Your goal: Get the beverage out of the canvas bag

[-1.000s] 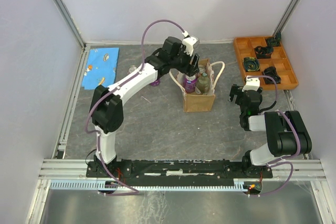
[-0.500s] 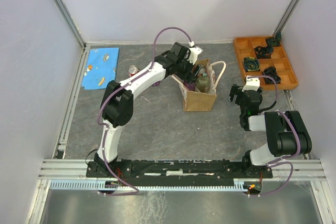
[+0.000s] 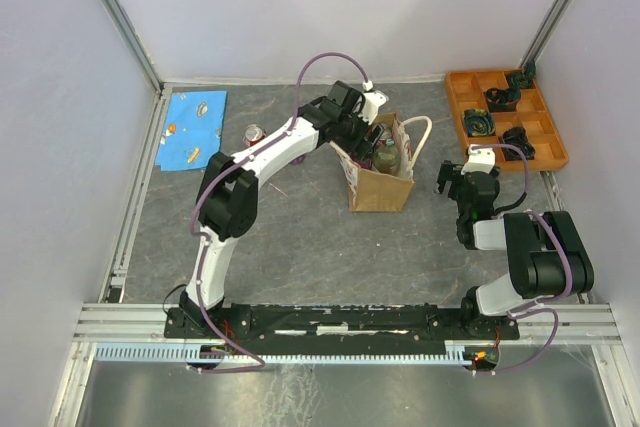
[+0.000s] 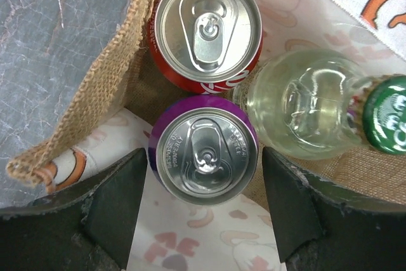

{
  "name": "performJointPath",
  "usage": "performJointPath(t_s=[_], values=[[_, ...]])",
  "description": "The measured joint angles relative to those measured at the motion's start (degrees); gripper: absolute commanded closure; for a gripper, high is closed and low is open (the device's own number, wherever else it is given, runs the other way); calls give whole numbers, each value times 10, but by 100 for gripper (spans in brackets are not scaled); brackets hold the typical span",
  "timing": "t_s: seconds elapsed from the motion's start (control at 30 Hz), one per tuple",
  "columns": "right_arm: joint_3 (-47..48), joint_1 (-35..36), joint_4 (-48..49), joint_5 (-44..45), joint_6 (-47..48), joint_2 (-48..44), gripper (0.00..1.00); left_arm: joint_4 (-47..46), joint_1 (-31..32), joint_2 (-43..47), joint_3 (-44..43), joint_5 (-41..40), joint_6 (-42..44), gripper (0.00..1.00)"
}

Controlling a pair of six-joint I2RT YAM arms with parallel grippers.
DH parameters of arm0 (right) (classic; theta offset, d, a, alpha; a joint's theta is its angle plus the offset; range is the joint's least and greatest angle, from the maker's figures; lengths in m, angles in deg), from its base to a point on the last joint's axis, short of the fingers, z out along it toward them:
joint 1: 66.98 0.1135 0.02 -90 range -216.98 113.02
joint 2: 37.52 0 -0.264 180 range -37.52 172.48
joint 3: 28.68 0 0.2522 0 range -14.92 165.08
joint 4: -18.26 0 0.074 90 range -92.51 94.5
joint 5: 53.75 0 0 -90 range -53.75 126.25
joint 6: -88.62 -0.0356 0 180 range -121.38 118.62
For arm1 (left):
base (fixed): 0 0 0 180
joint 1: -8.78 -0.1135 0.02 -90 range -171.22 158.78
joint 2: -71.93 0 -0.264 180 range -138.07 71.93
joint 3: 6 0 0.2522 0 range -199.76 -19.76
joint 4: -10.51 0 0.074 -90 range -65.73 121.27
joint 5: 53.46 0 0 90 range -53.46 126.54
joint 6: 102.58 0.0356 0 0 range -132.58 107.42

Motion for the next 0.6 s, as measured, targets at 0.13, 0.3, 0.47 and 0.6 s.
performJointPath(t_s=[0.13, 0.3, 0.47, 0.6], values=[[0, 0, 0, 0, 0, 0, 1, 0, 1, -19, -6, 1, 0, 26], [0, 0, 0, 0, 0, 0, 1, -1, 1, -24, -11, 6, 0, 67], [0, 0, 0, 0, 0, 0, 1, -1, 0, -25, -12, 7, 0, 97], [0, 0, 0, 0, 0, 0, 1, 1, 0, -25, -14, 7, 0, 97]])
